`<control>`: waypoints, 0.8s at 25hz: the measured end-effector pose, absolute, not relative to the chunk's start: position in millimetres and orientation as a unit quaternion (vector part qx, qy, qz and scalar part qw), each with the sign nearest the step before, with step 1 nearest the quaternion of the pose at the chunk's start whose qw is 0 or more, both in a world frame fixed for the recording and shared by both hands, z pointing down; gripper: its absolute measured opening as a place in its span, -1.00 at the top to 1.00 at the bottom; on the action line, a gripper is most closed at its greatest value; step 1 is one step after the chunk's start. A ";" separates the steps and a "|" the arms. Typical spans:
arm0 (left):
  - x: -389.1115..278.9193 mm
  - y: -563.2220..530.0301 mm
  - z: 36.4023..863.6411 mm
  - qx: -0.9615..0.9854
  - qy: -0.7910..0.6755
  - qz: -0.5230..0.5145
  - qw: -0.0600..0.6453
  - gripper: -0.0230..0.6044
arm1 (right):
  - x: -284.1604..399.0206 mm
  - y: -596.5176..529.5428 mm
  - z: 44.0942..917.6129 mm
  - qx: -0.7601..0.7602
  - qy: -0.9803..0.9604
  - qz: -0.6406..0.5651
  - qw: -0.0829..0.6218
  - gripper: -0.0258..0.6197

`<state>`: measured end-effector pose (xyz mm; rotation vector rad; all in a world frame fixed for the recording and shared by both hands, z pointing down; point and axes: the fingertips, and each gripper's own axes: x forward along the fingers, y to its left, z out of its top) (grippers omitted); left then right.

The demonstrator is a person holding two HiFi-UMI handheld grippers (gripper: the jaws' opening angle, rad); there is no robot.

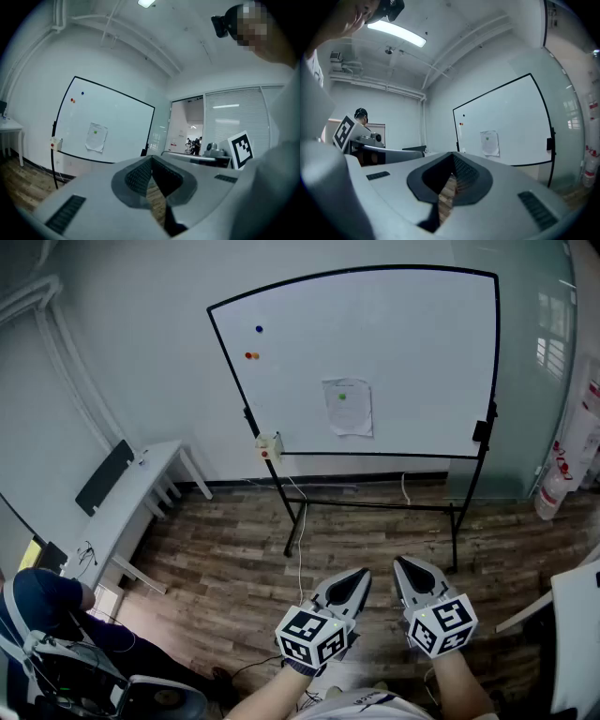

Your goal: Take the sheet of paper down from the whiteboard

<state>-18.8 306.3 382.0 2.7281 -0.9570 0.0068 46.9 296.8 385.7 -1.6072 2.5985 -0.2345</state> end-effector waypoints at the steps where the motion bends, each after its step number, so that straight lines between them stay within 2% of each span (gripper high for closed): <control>1: -16.3 308.0 383.3 0.936 -0.329 0.003 0.124 0.88 | 49.5 298.2 386.7 -0.524 0.848 -0.076 0.038 0.88; 12: -12.2 299.7 381.5 0.924 -0.364 -0.002 0.114 0.88 | 85.3 303.7 374.4 -0.524 0.844 -0.080 0.084 0.88; 20: -9.1 269.7 389.5 0.920 -0.374 -0.004 0.115 0.88 | 94.6 286.5 388.2 -0.531 0.839 -0.092 0.077 0.88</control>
